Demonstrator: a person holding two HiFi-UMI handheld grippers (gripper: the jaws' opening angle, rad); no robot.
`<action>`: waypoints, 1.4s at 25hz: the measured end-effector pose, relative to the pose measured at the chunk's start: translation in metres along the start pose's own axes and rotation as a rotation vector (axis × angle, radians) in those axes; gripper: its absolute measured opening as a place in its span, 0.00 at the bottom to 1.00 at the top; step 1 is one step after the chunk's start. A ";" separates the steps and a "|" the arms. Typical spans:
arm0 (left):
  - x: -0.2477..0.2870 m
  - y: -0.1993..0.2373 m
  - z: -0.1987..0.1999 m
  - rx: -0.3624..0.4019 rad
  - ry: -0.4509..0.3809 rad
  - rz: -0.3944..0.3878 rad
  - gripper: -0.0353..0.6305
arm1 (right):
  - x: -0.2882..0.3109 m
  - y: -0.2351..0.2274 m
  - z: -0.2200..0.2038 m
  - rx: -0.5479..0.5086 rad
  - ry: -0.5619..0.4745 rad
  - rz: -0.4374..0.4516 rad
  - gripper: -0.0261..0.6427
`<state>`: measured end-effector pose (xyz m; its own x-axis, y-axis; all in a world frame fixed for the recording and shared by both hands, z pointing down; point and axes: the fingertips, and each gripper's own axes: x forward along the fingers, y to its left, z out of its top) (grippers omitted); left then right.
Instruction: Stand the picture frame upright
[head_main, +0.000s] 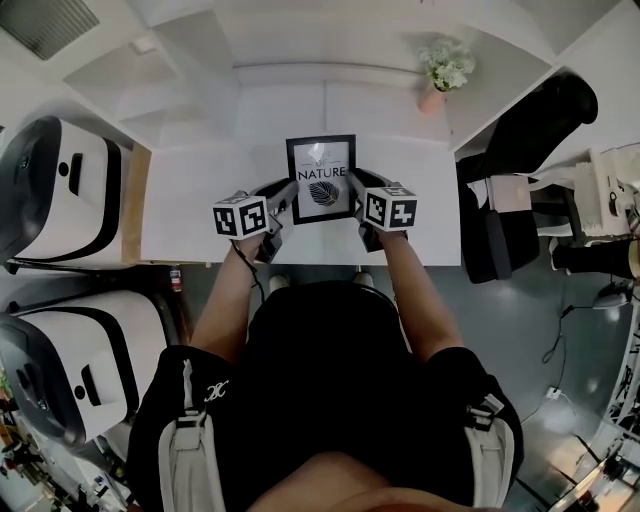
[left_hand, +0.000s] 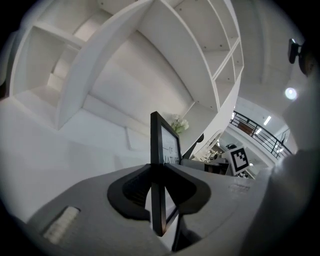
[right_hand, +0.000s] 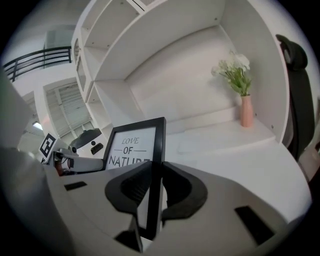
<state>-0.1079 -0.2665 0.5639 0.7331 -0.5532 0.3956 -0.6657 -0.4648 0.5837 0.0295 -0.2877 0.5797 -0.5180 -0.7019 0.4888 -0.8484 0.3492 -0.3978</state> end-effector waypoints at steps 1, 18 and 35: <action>-0.005 -0.004 0.008 0.027 -0.020 0.001 0.19 | -0.003 0.006 0.009 -0.025 -0.029 0.002 0.14; -0.128 0.014 0.081 0.274 -0.252 0.236 0.19 | 0.009 0.149 0.088 -0.326 -0.262 0.117 0.14; -0.200 0.134 0.098 0.315 -0.195 0.347 0.19 | 0.102 0.246 0.060 -0.310 -0.218 0.120 0.15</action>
<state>-0.3573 -0.2855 0.4936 0.4421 -0.8166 0.3710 -0.8970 -0.4004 0.1875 -0.2255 -0.3108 0.4847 -0.6086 -0.7486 0.2631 -0.7931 0.5841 -0.1726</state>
